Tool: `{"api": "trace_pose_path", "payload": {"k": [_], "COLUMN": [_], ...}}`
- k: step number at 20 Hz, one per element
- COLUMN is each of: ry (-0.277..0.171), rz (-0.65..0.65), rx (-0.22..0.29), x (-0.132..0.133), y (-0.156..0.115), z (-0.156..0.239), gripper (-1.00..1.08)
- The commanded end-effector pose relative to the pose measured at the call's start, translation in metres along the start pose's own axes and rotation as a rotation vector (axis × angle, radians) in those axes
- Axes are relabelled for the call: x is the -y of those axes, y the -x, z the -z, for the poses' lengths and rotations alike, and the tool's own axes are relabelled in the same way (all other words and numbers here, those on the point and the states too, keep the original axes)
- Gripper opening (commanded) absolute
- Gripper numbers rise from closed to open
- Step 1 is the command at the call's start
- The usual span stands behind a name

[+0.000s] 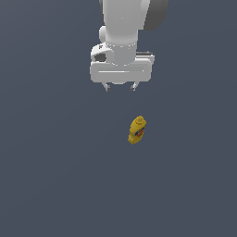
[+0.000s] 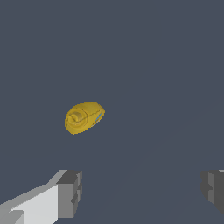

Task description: Pick up the object and move it to a goal position.

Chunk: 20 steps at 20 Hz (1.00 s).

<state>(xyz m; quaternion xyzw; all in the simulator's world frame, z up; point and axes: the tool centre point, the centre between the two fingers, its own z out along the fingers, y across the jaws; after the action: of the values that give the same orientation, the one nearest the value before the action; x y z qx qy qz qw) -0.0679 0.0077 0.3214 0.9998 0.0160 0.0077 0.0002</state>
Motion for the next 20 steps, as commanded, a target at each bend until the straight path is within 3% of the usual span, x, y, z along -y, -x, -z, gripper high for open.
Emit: {"api": "trace_pose_path", "payload": {"k": [1, 10, 20], "ry": [0.0, -0.027, -0.025], "rz": [0.0, -0.027, -0.06], "rx": [0.0, 0.019, 0.019], "x": [0.0, 0.011, 0.013], "y": [0.0, 0.0, -0.002], "z": [0.0, -0.011, -0.014], "gripper": [1.0, 1.0, 1.0]}}
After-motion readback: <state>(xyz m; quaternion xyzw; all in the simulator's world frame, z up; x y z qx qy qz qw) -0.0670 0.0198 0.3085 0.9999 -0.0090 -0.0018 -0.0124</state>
